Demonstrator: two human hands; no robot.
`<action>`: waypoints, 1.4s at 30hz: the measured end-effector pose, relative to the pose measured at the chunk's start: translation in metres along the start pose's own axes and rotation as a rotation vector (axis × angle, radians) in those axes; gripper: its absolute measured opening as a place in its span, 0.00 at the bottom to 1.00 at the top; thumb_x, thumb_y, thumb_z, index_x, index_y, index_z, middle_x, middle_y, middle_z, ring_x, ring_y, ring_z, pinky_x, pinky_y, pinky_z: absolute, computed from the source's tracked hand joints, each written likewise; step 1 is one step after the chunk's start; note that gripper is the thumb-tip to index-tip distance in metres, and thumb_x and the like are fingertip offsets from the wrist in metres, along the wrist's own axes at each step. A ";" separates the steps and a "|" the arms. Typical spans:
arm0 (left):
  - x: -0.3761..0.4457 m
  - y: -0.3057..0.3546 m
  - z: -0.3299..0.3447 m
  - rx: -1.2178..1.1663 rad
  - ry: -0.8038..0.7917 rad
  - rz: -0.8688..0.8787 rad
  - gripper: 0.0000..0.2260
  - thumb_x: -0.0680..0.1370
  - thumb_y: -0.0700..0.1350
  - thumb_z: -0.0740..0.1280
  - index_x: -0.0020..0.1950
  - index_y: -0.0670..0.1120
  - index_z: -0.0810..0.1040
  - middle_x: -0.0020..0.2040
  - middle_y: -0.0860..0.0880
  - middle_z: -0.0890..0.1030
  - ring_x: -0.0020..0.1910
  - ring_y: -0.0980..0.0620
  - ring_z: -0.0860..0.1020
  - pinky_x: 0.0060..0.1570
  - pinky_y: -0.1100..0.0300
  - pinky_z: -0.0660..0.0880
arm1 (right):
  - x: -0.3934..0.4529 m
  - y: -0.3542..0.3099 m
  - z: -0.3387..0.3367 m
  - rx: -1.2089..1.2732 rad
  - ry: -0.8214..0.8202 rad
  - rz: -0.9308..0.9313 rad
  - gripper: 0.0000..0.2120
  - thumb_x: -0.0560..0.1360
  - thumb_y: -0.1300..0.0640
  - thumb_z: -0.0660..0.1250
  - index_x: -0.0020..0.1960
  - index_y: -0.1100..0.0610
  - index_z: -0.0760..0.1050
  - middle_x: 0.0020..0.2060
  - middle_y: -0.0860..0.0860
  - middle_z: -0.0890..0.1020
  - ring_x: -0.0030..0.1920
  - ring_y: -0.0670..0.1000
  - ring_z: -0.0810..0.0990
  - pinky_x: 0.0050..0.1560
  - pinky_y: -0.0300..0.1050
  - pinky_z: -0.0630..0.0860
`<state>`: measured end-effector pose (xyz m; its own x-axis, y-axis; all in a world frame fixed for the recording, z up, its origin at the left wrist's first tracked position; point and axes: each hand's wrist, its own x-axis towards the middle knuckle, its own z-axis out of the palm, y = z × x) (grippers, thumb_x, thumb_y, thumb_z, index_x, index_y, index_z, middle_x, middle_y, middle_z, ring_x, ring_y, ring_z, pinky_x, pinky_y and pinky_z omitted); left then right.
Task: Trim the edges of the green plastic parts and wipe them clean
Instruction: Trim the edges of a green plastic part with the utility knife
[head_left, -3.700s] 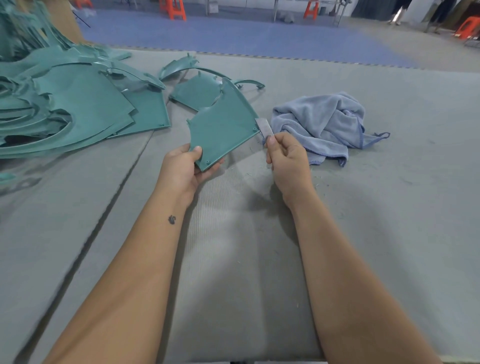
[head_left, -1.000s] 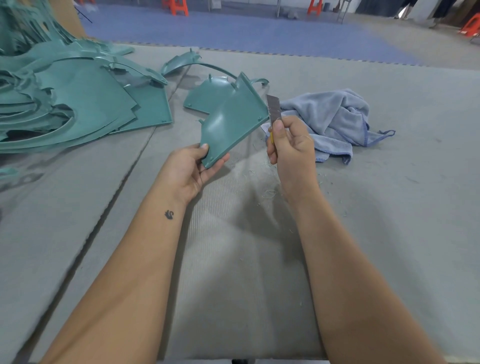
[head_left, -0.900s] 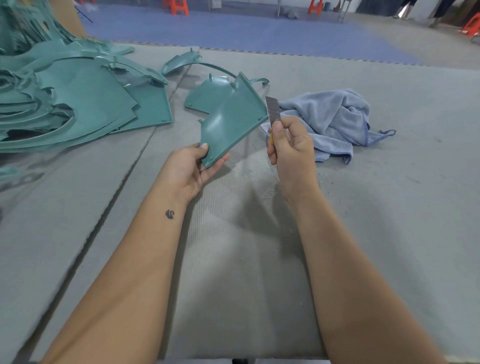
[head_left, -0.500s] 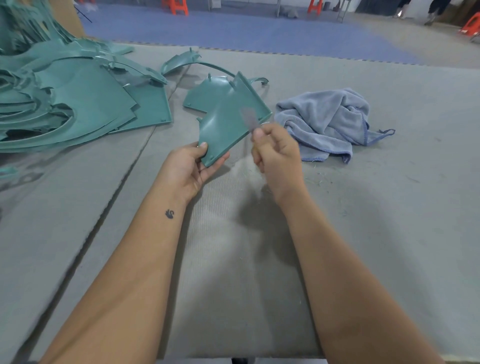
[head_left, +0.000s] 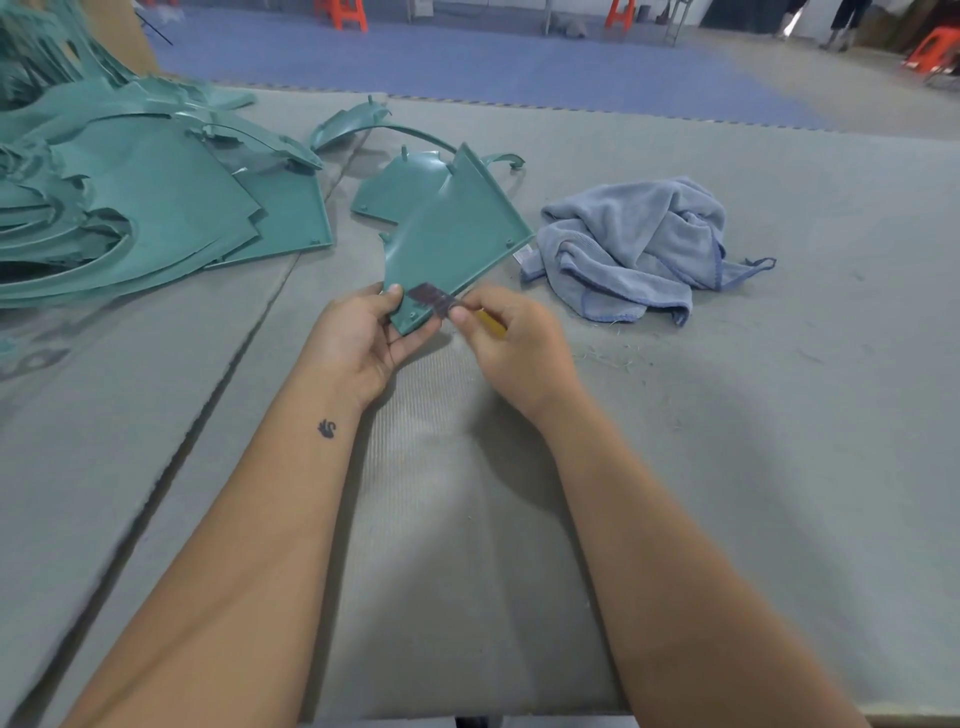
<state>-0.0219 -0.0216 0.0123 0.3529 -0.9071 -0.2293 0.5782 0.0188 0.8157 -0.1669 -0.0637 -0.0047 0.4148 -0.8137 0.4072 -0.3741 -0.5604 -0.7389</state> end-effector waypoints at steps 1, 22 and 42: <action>0.000 0.000 0.000 0.009 0.003 0.012 0.10 0.83 0.37 0.55 0.50 0.41 0.76 0.37 0.47 0.85 0.35 0.53 0.84 0.32 0.63 0.79 | -0.001 -0.002 0.000 0.000 -0.026 -0.021 0.05 0.77 0.56 0.68 0.43 0.53 0.80 0.32 0.46 0.76 0.36 0.53 0.74 0.41 0.53 0.75; -0.002 -0.014 0.012 0.348 -0.035 0.417 0.08 0.81 0.33 0.60 0.49 0.46 0.72 0.40 0.56 0.85 0.42 0.57 0.83 0.43 0.61 0.81 | 0.013 0.019 -0.026 0.379 0.405 0.322 0.13 0.82 0.58 0.60 0.38 0.52 0.70 0.28 0.51 0.70 0.30 0.49 0.65 0.33 0.43 0.64; -0.002 -0.014 0.012 0.093 -0.058 0.276 0.06 0.82 0.35 0.60 0.48 0.45 0.72 0.41 0.51 0.85 0.42 0.53 0.84 0.39 0.59 0.81 | 0.012 0.022 -0.029 0.573 0.320 0.295 0.14 0.82 0.61 0.59 0.38 0.54 0.70 0.27 0.49 0.64 0.29 0.47 0.60 0.29 0.41 0.57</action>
<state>-0.0398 -0.0252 0.0074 0.4431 -0.8957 0.0371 0.3955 0.2325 0.8886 -0.1939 -0.0899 -0.0005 0.0669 -0.9732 0.2200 0.0971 -0.2131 -0.9722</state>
